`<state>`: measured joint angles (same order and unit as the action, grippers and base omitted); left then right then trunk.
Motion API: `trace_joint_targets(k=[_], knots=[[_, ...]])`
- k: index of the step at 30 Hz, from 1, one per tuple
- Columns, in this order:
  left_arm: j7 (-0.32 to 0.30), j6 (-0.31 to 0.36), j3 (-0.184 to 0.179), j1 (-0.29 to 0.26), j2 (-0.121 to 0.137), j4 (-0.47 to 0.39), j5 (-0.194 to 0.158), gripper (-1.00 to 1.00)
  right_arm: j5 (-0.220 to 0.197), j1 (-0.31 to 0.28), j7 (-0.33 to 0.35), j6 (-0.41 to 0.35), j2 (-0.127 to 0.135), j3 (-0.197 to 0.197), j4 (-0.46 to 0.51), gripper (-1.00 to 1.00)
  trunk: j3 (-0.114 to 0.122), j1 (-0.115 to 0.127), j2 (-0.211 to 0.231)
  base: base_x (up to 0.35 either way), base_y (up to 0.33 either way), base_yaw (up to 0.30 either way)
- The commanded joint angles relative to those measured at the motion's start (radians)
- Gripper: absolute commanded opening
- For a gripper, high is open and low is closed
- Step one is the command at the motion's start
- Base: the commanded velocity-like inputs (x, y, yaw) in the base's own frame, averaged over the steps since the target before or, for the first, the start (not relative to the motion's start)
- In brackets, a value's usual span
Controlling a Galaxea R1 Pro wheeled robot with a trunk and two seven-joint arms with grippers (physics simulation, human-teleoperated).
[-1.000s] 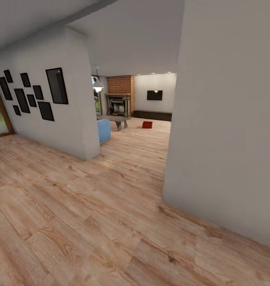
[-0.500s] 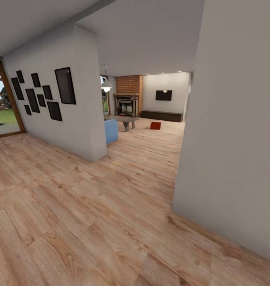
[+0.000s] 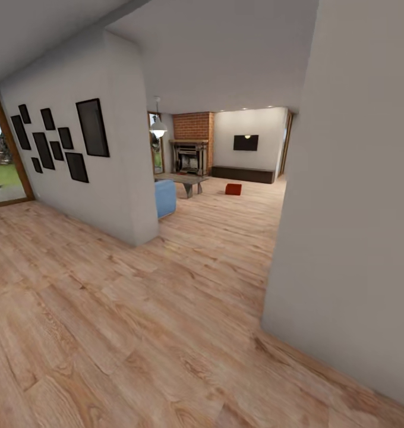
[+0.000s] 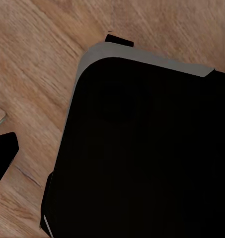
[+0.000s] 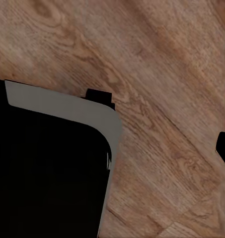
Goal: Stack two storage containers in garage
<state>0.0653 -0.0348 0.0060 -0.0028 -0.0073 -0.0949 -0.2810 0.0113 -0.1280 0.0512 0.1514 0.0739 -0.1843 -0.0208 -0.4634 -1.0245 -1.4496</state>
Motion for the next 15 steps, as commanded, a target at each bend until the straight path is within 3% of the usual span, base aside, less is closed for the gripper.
trace_joint_targets(k=[1,15], knots=[[0.003,-0.003,0.0,0.0,0.0,0.0,-0.004,1.0,0.001,-0.001,0.002,0.005,0.0,-0.003,-0.002,1.0,-0.001,-0.001,0.0,0.324,0.0,0.0],[0.003,0.002,0.0,0.0,0.0,0.0,-0.004,1.0,0.0,-0.001,0.002,0.005,0.001,-0.001,-0.001,1.0,-0.001,-0.001,0.0,0.323,0.0,0.0]])
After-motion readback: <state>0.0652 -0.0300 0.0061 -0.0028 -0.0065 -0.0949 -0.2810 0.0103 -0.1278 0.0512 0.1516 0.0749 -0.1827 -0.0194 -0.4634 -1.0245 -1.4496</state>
